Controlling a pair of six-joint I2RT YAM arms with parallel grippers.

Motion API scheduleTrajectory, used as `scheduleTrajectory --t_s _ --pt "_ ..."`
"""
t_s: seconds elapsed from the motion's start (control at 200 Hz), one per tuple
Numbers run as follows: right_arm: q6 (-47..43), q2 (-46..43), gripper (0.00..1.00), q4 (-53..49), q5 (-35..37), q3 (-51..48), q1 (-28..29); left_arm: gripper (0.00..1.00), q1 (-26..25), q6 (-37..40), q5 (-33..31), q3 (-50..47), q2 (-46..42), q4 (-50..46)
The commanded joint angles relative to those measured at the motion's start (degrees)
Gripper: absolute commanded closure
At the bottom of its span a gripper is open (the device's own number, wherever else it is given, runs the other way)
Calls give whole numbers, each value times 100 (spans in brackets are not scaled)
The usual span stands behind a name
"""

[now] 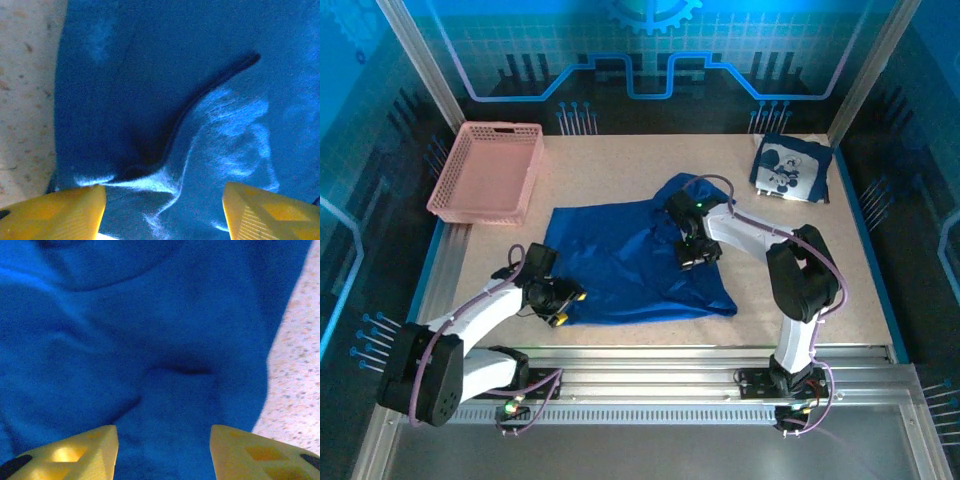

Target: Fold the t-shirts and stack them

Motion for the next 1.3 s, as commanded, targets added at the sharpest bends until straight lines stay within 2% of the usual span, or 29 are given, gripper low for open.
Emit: scheduleTrajectory --t_s 0.0,0.13,0.42,0.475,0.58,0.685,0.755,0.92,1.296 --pt "-27 167 48 -47 82 130 -89 36 41 -42 -149 -216 242 277" --pt "59 388 48 53 -153 236 -133 37 49 -27 -172 -222 344 317" --pt "214 811 51 7 -93 472 -152 41 49 -57 -210 -307 329 350" --pt "245 867 56 -6 -51 463 -164 41 55 -65 -232 -326 338 360" --pt "407 818 76 -24 113 391 -248 45 62 -76 -259 -372 337 361" --pt "554 433 90 -21 202 362 -399 58 99 -59 -293 -403 338 348" --pt "563 37 94 22 227 349 -507 67 152 -37 -322 -411 345 348" --pt "580 -776 98 -15 -91 206 -1063 85 333 80 -342 -417 428 395" --pt "501 -2053 97 103 -800 -1176 -2779 92 707 420 -316 -253 829 509"
